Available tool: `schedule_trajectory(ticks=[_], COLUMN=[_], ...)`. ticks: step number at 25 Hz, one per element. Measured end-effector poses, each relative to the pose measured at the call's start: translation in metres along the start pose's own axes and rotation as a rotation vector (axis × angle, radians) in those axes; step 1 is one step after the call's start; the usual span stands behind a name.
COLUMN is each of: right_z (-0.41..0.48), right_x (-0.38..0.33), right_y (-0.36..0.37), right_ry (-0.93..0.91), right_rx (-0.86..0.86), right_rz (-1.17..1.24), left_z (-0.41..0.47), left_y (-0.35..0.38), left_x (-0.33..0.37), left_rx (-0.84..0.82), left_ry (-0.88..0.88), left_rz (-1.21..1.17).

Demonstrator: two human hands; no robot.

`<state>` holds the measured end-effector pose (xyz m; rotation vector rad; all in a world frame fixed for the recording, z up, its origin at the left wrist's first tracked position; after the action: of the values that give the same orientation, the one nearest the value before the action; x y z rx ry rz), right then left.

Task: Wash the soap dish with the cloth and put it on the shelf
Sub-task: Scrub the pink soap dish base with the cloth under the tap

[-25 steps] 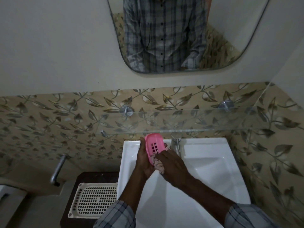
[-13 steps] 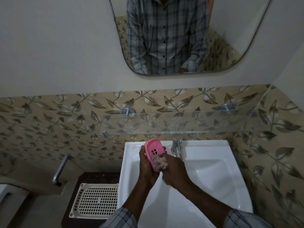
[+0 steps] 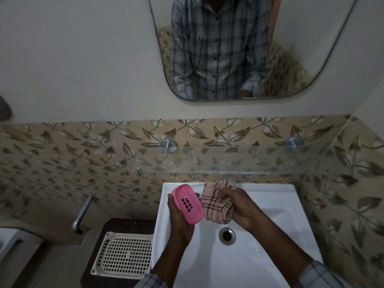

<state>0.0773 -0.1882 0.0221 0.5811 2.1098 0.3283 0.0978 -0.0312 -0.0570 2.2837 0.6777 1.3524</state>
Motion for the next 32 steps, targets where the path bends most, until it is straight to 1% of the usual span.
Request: schedule_trajectory(ticks=[1,2,3,5,6,7,9,11,12,13,14,15,16,17,18,19,21,23,24,26,28,31,32], right_z=[-0.001,-0.001,-0.004,-0.019,-0.024,-0.025,-0.019,-0.014,-0.013,-0.018,-0.029,-0.042,-0.052,-0.058,-0.056,-0.053,-0.048,-0.047,-0.045,-0.035,-0.029,-0.034,-0.031], right_x=[-0.004,-0.012,-0.027,-0.048,-0.049,-0.043,-0.025,-0.014,-0.011,-0.008,-0.008,-0.009,-0.005,0.001,0.006,0.006,0.013,0.019,0.013,-0.005,-0.009,0.026,0.026], right_y=[-0.009,-0.020,-0.031,-0.029,-0.020,-0.012,-0.001,0.008,0.011,0.016,0.020,0.024,0.026,0.025,0.022,0.022,0.029,0.033,0.033,0.033,0.035,0.032,0.028], right_ry=[-0.020,-0.099,-0.221,-0.446,-0.496,-0.488,-0.415,-0.384,-0.406,-0.446,-0.564,-0.726,-0.909,-1.057,-1.142,-1.186,-1.268,-1.332,-1.353,-1.441,-1.487,-1.427,-1.394], right_rx=[0.028,0.112,0.230,0.460,0.510,0.506,0.392,0.241,0.145,0.006,-0.139,-0.266,-0.370,-0.455,-0.482,-0.476,-0.501,-0.610,-0.638,-0.613,-0.619,-0.886,-0.920], right_rz=[-0.021,-0.130,-0.349,-0.920,-1.106,-1.129,-0.963,-0.843,-0.829,-0.841,-0.935,-1.084,-1.336,-1.542,-1.690,-1.750,-1.736,-1.743,-1.761,-1.779,-1.717,-1.682,-1.704], left_z=[0.001,0.000,-0.001,-0.002,-0.003,-0.004,-0.008,-0.015,-0.018,-0.020,-0.022,-0.024,-0.025,-0.026,-0.026,-0.026,-0.024,-0.024,-0.024,-0.026,-0.026,-0.025,-0.026], left_y=[-0.010,-0.018,-0.022,-0.021,-0.014,-0.007,0.010,0.026,0.031,0.033,0.035,0.038,0.040,0.041,0.043,0.043,0.041,0.038,0.039,0.046,0.052,0.045,0.043], left_x=[0.001,0.000,-0.002,-0.006,-0.010,-0.015,-0.026,-0.029,-0.026,-0.022,-0.017,-0.012,-0.009,-0.009,-0.010,-0.012,-0.018,-0.020,-0.019,-0.013,-0.004,-0.003,-0.005], left_rx=[0.020,0.028,0.039,0.053,0.054,0.051,0.004,-0.092,-0.142,-0.178,-0.212,-0.244,-0.269,-0.277,-0.280,-0.278,-0.260,-0.262,-0.280,-0.325,-0.353,-0.299,-0.287], left_ry=[-0.004,-0.010,-0.014,-0.020,-0.032,-0.057,-0.160,-0.260,-0.293,-0.322,-0.349,-0.374,-0.407,-0.449,-0.494,-0.534,-0.597,-0.646,-0.665,-0.680,-0.677,-0.678,-0.692], left_rz=[0.002,0.008,0.023,0.068,0.078,0.067,-0.027,-0.163,-0.243,-0.325,-0.391,-0.444,-0.494,-0.527,-0.531,-0.499,-0.354,-0.207,-0.165,-0.122,-0.092,0.053,0.082])
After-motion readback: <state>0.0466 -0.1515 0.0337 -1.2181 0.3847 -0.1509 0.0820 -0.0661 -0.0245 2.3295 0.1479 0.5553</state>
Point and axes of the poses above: each hand's wrist, its own z-axis towards the middle knuckle, its own y-axis out of the palm, x = y × z, the point moved 8 cm from there along z, towards the middle knuckle, and after that the axes turned 1 degree about x, right-handed, at the moved point
